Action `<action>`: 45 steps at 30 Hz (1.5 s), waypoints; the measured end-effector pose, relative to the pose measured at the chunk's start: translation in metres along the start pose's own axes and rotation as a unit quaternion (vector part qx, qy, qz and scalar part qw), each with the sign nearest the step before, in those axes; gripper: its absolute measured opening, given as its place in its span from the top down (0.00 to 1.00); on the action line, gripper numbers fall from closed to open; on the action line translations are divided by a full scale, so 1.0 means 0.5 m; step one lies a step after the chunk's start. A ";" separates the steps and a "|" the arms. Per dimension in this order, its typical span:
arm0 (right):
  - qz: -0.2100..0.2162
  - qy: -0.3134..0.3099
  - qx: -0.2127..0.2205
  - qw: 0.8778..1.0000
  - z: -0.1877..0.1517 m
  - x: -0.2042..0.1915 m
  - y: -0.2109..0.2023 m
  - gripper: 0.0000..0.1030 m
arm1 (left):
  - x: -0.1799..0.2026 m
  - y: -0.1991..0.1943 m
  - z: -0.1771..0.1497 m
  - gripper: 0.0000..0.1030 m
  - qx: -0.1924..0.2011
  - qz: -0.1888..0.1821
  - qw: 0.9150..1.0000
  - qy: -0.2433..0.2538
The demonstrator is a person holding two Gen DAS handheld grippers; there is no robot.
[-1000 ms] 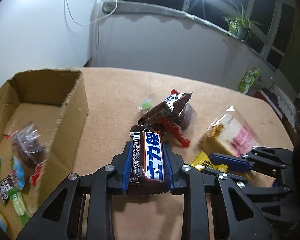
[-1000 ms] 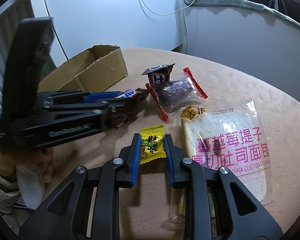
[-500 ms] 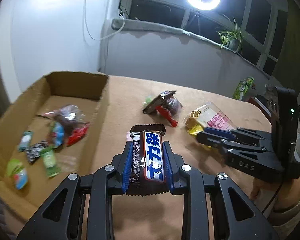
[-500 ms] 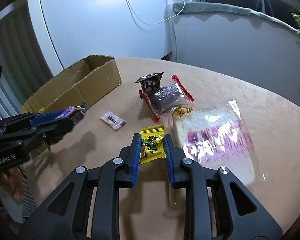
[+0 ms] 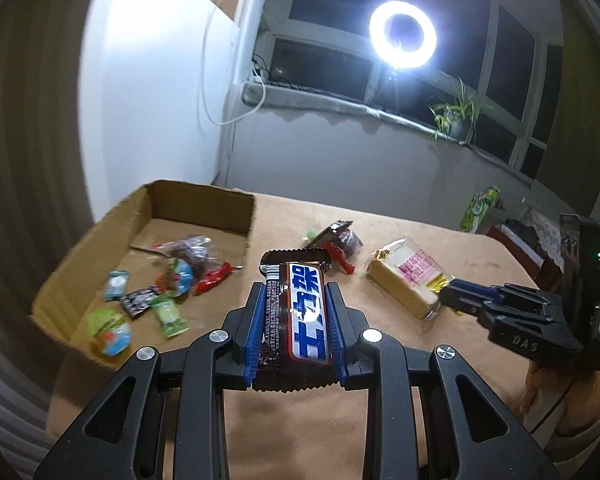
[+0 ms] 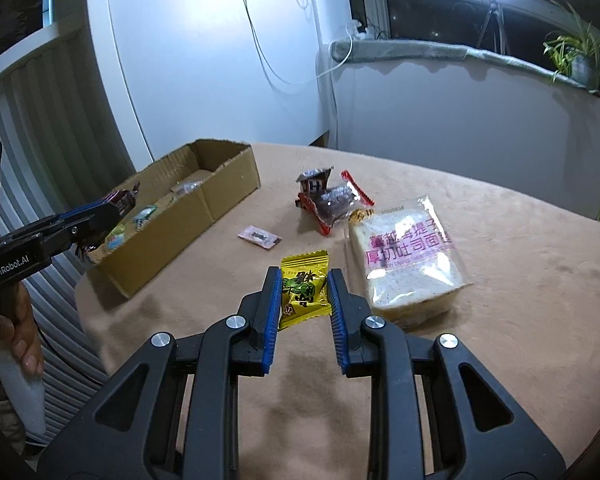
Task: Organize snacks
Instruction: 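Carry the yellow candy and chocolate bar into the box and open both tools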
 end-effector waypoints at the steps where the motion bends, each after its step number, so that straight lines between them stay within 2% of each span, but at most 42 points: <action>1: -0.002 -0.003 0.002 1.000 0.004 -0.006 -0.007 0.77 | -0.010 -0.008 -0.002 0.74 0.003 0.002 1.000 -0.004; 10: -0.002 -0.045 0.025 0.999 0.067 -0.088 -0.030 0.77 | -0.123 -0.053 -0.004 0.74 0.022 0.038 0.998 -0.044; 20: 0.036 -0.100 0.018 0.994 0.130 -0.224 0.052 0.77 | -0.221 -0.062 0.000 0.74 0.031 0.062 0.995 -0.071; 24: 0.058 -0.122 0.007 0.991 0.146 -0.279 0.107 0.77 | -0.249 -0.038 0.009 0.74 0.029 0.069 0.994 -0.077; 28: 0.079 -0.138 -0.008 0.987 0.158 -0.325 0.175 0.77 | -0.262 0.009 0.024 0.74 0.021 0.057 0.995 -0.080; 32: 0.091 -0.145 -0.022 0.985 0.170 -0.344 0.241 0.77 | -0.265 0.063 0.032 0.73 0.003 0.046 0.996 -0.079; 33: 0.091 -0.145 -0.021 0.985 0.174 -0.344 0.258 0.77 | -0.266 0.074 0.031 0.70 -0.003 0.049 0.996 -0.079; 34: 0.092 -0.143 -0.021 0.985 0.178 -0.342 0.270 0.75 | -0.269 0.080 0.029 0.60 -0.006 0.053 0.995 -0.081; 35: 0.092 -0.139 -0.025 0.986 0.179 -0.336 0.283 0.66 | -0.272 0.081 0.027 0.55 -0.006 0.056 0.995 -0.086; 36: 0.090 -0.135 -0.025 0.986 0.181 -0.330 0.286 0.57 | -0.275 0.074 0.027 0.53 0.000 0.052 0.994 -0.094; 38: 0.087 -0.128 -0.015 0.988 0.181 -0.316 0.277 0.48 | -0.277 0.056 0.028 0.53 0.016 0.040 0.994 -0.102; 45: 0.057 -0.116 -0.005 0.992 0.157 -0.267 0.236 0.46 | -0.289 0.022 0.022 0.53 0.019 0.057 0.991 -0.116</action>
Point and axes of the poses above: each gripper's, at about its wrist camera, not at the fingertips, and y roughly the way its jaws point, x to its right, z to its top, the point moved 6 cm from there along y, roughly the way its jaws point, and after that the axes turned 10 degrees about z, right-handed, at the moved point
